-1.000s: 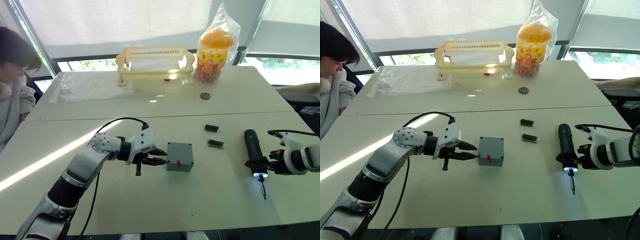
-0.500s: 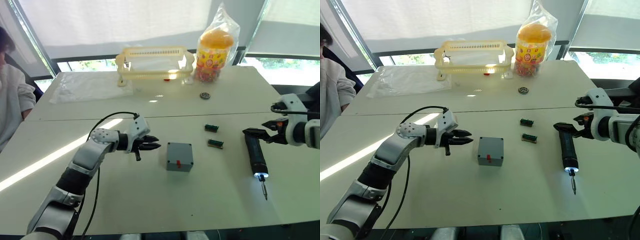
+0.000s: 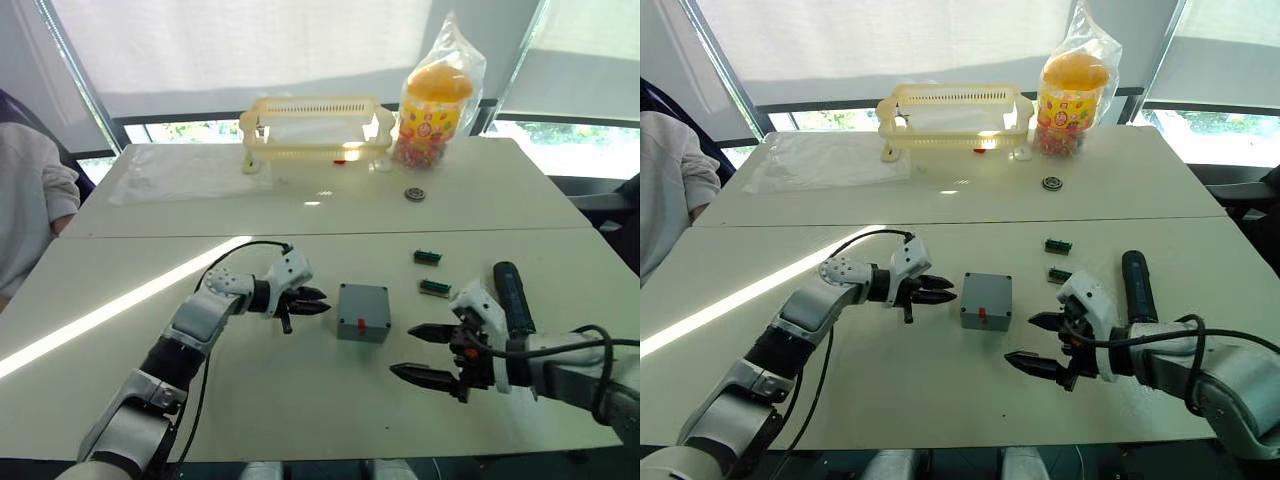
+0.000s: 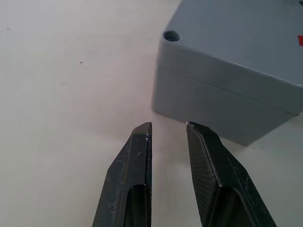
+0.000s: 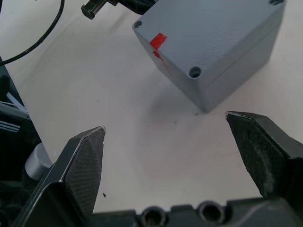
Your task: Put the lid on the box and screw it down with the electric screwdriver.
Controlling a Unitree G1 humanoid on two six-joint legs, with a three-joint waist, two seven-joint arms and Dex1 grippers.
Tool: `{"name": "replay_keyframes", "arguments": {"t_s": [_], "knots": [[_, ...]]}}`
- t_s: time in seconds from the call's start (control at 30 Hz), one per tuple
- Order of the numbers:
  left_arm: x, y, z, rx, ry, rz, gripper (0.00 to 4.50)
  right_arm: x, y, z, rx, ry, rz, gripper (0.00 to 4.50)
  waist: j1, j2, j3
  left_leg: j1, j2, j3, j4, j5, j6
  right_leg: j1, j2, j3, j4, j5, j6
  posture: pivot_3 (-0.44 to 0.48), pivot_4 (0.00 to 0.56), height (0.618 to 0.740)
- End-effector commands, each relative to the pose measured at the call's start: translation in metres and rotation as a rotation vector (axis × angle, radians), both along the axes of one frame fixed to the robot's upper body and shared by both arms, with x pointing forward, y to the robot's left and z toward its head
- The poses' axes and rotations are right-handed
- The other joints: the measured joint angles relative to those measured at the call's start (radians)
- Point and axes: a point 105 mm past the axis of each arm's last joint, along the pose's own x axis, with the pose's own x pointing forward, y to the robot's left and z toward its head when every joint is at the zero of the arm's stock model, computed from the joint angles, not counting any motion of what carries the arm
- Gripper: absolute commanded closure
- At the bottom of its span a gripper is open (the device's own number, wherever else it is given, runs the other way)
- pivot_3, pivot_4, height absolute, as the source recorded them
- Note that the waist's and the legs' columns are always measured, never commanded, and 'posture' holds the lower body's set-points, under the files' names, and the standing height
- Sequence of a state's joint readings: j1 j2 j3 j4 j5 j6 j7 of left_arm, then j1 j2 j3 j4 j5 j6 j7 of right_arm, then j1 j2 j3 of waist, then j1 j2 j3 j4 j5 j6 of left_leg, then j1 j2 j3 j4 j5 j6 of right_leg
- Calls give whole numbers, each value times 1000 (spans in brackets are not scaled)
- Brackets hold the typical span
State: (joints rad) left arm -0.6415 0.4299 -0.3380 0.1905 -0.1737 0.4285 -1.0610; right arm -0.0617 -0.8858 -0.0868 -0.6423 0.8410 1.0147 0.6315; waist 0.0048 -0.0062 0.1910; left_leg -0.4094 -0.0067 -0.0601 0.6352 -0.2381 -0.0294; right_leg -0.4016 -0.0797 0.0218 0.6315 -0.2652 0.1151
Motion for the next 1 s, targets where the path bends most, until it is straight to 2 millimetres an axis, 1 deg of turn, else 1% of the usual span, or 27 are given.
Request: {"name": "replay_keyframes", "arguments": {"t_s": [0.03,0.13,0.23,0.37,0.47,0.63,0.7,0.77,0.9,1.0], "knots": [[-1,-7,7,20,-44,-38,3375,7,10,-3,4,-48,8,56,-1,0,0,0,0,0,0,0,0,0,0,0,0,0,0,0,150,740],[0,-10,1,44,-48,-43,3375,16,15,-14,-1,-46,-11,56,0,0,0,0,0,0,0,0,0,0,0,0,0,0,0,0,150,740],[2,-12,-5,66,-57,-48,3375,18,20,-20,-5,-45,1,56,0,0,0,0,0,0,0,0,0,0,0,0,0,0,0,0,150,740],[7,-17,-7,66,-68,-44,3375,11,39,-16,57,-32,62,56,2,-1,-1,0,0,0,0,0,0,0,0,0,1,0,0,0,150,740],[14,-21,-6,66,-98,-31,3375,-2,53,-13,106,2,118,56,1,-1,-1,1,0,-1,0,0,0,1,0,0,1,0,0,0,150,740],[24,-26,-7,70,-141,3,3375,-13,61,-13,145,45,134,56,7,-1,-1,1,0,-1,1,0,0,1,0,-1,1,0,1,0,150,740],[27,-26,-8,73,-154,17,3375,-14,61,-14,143,50,125,56,9,-1,-1,1,0,-2,3,0,0,3,0,-2,1,1,1,0,150,740],[29,-20,-8,77,-156,31,3375,-10,50,-13,120,32,85,56,8,-1,-1,1,-1,-2,4,0,0,4,0,-2,1,1,1,0,150,740],[29,3,-6,98,-154,65,3375,0,26,0,99,-12,17,56,2,-1,-1,1,-1,-2,6,0,0,4,0,-1,1,1,1,0,150,740],[27,20,-3,113,-149,90,3375,-1,15,8,88,-28,11,56,-11,-1,-1,1,1,-2,6,0,0,4,1,-2,1,1,1,0,150,740]]}}
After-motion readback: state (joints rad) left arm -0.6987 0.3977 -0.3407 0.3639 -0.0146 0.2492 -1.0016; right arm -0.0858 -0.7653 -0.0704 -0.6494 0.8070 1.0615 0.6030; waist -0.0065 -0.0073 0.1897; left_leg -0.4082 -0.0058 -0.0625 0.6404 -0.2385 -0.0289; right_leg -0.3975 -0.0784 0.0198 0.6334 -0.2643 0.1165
